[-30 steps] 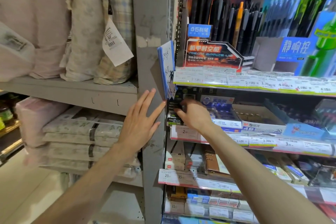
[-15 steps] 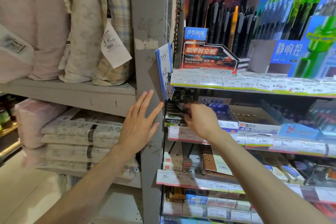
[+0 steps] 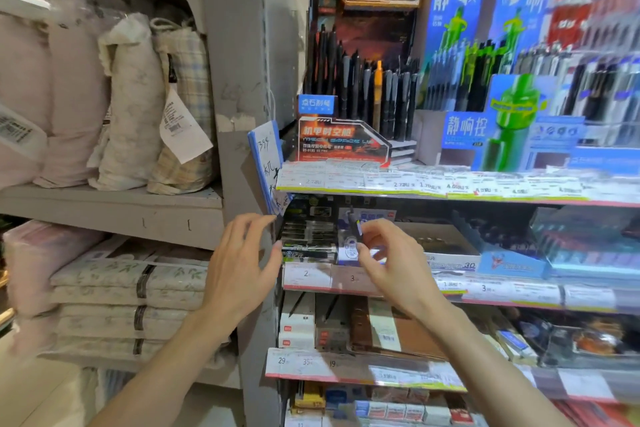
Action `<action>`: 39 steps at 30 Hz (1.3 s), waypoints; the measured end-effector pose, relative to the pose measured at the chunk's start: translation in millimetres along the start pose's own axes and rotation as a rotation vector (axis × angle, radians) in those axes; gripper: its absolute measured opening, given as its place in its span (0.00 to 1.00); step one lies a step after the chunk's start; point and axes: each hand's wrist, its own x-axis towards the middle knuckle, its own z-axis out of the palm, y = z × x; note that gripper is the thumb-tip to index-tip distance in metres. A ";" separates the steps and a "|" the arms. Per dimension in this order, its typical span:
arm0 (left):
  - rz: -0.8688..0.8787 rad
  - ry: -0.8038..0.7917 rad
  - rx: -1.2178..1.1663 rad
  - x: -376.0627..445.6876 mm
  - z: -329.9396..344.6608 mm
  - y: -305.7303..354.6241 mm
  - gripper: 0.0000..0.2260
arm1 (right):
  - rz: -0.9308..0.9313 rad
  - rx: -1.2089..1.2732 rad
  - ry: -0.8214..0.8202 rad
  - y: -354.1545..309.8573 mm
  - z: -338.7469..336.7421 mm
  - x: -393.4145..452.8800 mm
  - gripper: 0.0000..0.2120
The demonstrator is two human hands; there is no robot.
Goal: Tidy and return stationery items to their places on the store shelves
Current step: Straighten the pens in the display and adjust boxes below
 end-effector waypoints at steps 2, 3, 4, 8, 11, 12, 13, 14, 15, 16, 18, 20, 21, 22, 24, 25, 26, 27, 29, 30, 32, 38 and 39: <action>0.048 0.042 -0.030 12.6 -7.1 20.8 0.16 | -0.022 0.042 0.062 -1.5 -23.4 1.8 0.07; 0.078 0.057 -0.046 20.7 -9.9 30.9 0.15 | -0.033 0.058 0.085 -2.5 -34.9 3.1 0.07; 0.108 0.068 -0.057 29.5 -11.8 40.6 0.15 | -0.037 0.072 0.099 -3.8 -45.9 5.0 0.07; 0.215 0.051 -0.036 67.8 -10.5 73.2 0.14 | -0.055 0.102 0.163 -8.1 -81.8 21.1 0.07; 0.282 -0.024 -0.013 96.1 -2.5 92.9 0.14 | -0.073 0.103 0.206 -12.5 -105.4 38.3 0.09; 0.295 -0.052 -0.016 103.9 0.6 97.1 0.14 | -0.070 0.107 0.220 -13.4 -112.0 44.6 0.10; 0.302 -0.087 -0.021 110.6 3.9 100.2 0.14 | -0.065 0.112 0.233 -14.2 -118.1 51.1 0.10; 0.299 -0.125 -0.031 116.0 6.5 102.4 0.15 | -0.061 0.115 0.246 -15.2 -123.5 57.3 0.10; 0.290 -0.160 -0.044 120.2 8.8 103.6 0.15 | -0.056 0.109 0.261 -15.8 -128.2 63.2 0.10; 0.280 -0.190 -0.053 123.3 10.9 103.5 0.15 | -0.049 0.099 0.277 -16.0 -131.8 68.6 0.09; 0.266 -0.230 -0.042 126.0 13.3 102.8 0.16 | -0.027 0.082 0.309 -16.6 -136.8 78.3 0.09; 0.275 -0.240 -0.022 125.1 14.9 100.4 0.17 | -0.010 0.073 0.330 -17.5 -138.1 88.2 0.09; 0.288 -0.241 -0.014 124.3 15.4 98.8 0.17 | -0.001 0.066 0.336 -18.3 -137.8 93.4 0.09; 0.299 -0.244 -0.009 123.2 15.7 97.3 0.17 | 0.009 0.060 0.338 -19.1 -136.6 99.1 0.10; 0.319 -0.247 -0.001 121.8 16.1 94.7 0.17 | 0.027 0.052 0.346 -20.4 -133.9 111.1 0.11; 0.329 -0.243 0.002 121.4 16.1 93.8 0.17 | 0.039 0.052 0.355 -20.9 -132.5 117.2 0.11; 0.339 -0.240 0.005 121.1 16.2 93.0 0.17 | 0.049 0.054 0.365 -20.8 -131.0 123.0 0.11; 0.349 -0.236 0.010 121.0 16.2 92.6 0.18 | 0.057 0.052 0.370 -20.7 -129.4 128.4 0.11; 0.361 -0.231 0.022 121.5 16.6 91.6 0.18 | 0.063 0.038 0.370 -20.3 -125.5 137.6 0.12; 0.363 -0.231 0.026 121.8 16.8 91.3 0.18 | 0.066 0.029 0.368 -20.5 -123.7 141.3 0.13; 0.366 -0.229 0.028 122.1 17.1 90.6 0.18 | 0.069 0.019 0.372 -22.5 -120.8 147.3 0.13; 0.375 -0.224 0.031 122.2 16.6 89.4 0.18 | 0.062 -0.081 0.353 -29.5 -112.7 160.3 0.13; 0.375 -0.226 0.029 122.3 16.6 89.4 0.18 | 0.069 -0.095 0.339 -29.6 -111.7 161.8 0.14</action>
